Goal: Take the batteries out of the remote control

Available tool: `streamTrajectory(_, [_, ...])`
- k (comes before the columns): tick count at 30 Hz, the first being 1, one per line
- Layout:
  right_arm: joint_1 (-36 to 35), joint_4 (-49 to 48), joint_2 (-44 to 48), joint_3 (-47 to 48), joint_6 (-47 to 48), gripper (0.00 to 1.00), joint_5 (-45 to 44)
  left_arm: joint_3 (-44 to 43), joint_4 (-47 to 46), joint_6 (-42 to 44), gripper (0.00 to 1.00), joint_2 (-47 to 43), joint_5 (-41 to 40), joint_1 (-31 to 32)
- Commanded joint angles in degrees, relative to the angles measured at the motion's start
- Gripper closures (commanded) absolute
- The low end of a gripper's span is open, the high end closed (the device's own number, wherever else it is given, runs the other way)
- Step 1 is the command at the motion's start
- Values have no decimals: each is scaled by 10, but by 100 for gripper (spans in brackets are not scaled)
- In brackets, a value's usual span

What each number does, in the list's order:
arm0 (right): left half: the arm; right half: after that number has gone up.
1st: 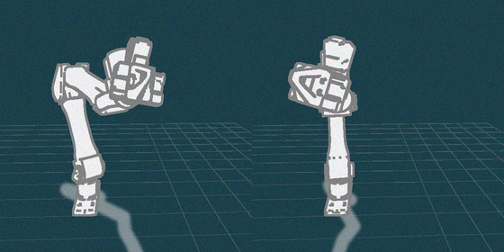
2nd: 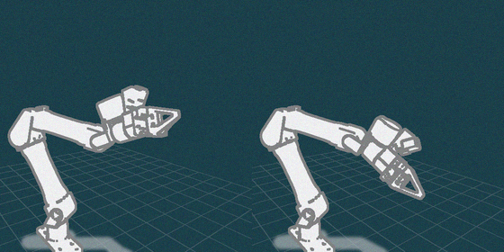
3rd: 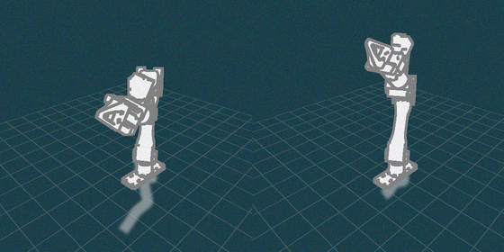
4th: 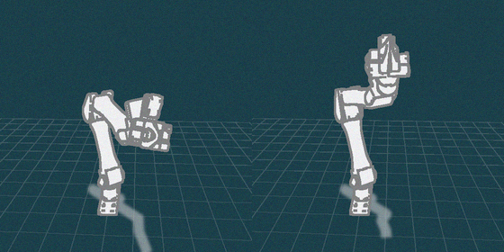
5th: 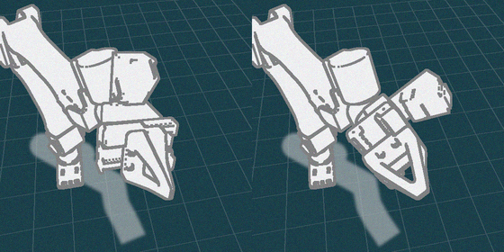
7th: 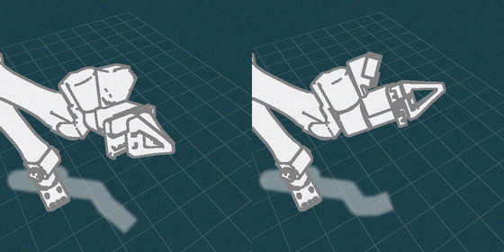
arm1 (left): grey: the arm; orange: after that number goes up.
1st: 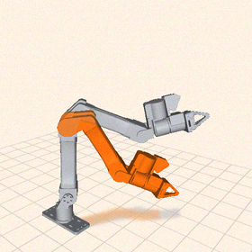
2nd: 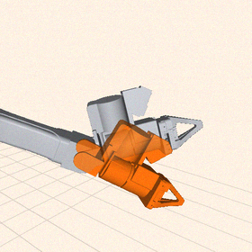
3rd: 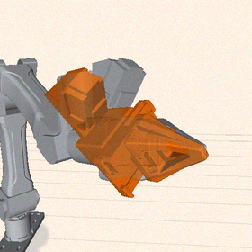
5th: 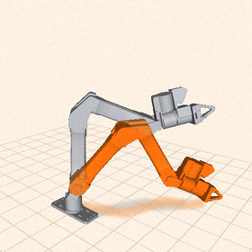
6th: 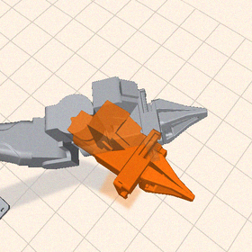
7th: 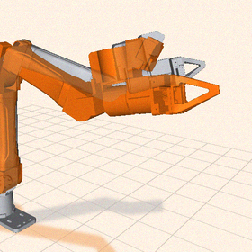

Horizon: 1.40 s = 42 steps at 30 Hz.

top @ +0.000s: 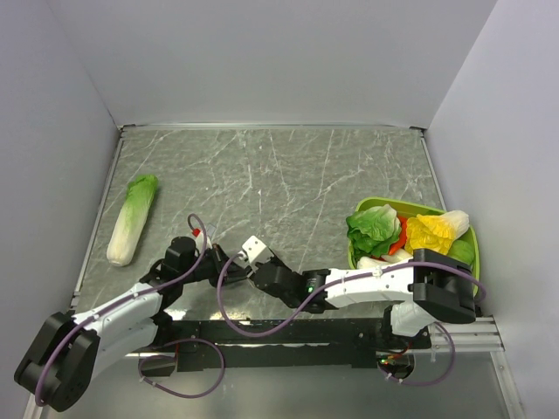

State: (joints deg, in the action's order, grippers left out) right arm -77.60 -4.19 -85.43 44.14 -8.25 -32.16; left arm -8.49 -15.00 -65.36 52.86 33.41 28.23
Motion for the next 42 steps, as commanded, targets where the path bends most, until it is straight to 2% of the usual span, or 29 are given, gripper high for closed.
streamTrajectory(1, [0, -1, 25, 15, -17, 54, 25, -28, 2, 8, 99, 8, 22, 3])
streamTrajectory(10, [72, -13, 92, -27, -54, 53, 174, -54, 39, 31, 99, 17, 39, 3])
streamTrajectory(18, [90, -36, 90, -47, -62, 51, 233, -58, 39, 38, 99, 33, 46, 2])
streamTrajectory(33, [91, -48, 69, -59, -71, 50, 227, -51, 31, 34, 99, 35, 43, 2])
streamTrajectory(42, [91, -50, 68, -66, -70, 52, 219, -50, 25, 30, 99, 35, 43, 2])
